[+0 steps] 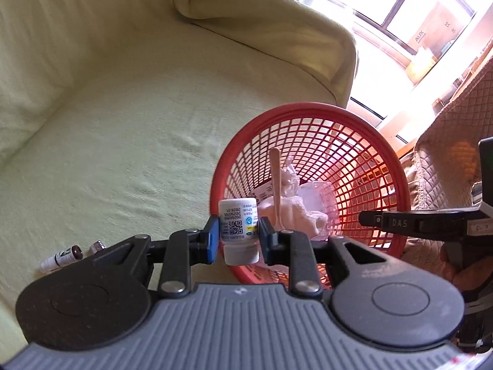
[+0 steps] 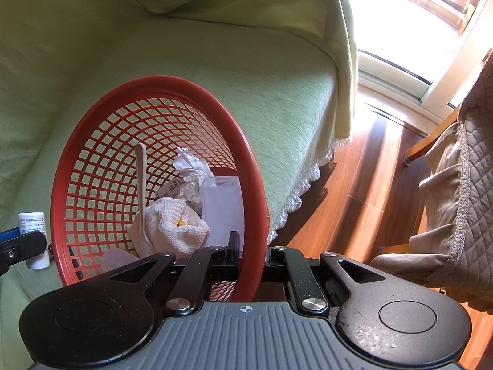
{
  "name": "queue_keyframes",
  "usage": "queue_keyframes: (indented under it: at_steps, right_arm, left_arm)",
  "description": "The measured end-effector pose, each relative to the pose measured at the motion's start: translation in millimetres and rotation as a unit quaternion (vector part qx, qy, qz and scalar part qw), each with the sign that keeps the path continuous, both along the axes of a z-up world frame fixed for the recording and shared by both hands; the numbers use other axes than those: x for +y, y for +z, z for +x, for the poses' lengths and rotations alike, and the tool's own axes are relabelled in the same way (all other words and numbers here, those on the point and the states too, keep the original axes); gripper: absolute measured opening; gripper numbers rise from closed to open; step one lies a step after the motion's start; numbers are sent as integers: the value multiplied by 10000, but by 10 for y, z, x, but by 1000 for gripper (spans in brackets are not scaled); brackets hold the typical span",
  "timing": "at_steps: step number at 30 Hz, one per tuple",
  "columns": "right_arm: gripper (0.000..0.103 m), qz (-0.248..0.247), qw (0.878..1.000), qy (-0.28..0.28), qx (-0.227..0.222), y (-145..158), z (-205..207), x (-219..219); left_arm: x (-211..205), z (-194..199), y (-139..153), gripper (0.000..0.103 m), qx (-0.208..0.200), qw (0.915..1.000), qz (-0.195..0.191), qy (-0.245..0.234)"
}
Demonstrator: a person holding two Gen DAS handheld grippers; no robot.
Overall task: Organize objects
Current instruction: 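Carry the pill bottle into the basket and open the left gripper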
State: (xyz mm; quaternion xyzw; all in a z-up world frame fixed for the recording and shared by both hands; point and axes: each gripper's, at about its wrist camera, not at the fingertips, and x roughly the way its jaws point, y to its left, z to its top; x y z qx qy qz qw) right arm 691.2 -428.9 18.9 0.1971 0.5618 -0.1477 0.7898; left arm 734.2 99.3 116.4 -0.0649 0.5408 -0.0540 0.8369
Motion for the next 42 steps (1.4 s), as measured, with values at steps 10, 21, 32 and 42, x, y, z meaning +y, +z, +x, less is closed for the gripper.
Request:
queue_keyframes:
  at_steps: [10,21,32,42]
  right_arm:
    - [6,18,10000,17,-59,-2,-26,-12]
    - [6,99,9999,-48,-88,6,-39,-37]
    - [6,90,9999,-13,-79,-3,-29,-51]
    - [6,55,10000,-7,-40,-8,-3,-46]
  left_arm:
    - [-456,286,-198,22,126,9989,94,-431]
    - [-631,406,-231,28,-149,9968,-369,-693]
    - [-430,293,-133,33,-99,9984,-274,-483]
    - [108,5,-1,33,-102,9999,-12,74]
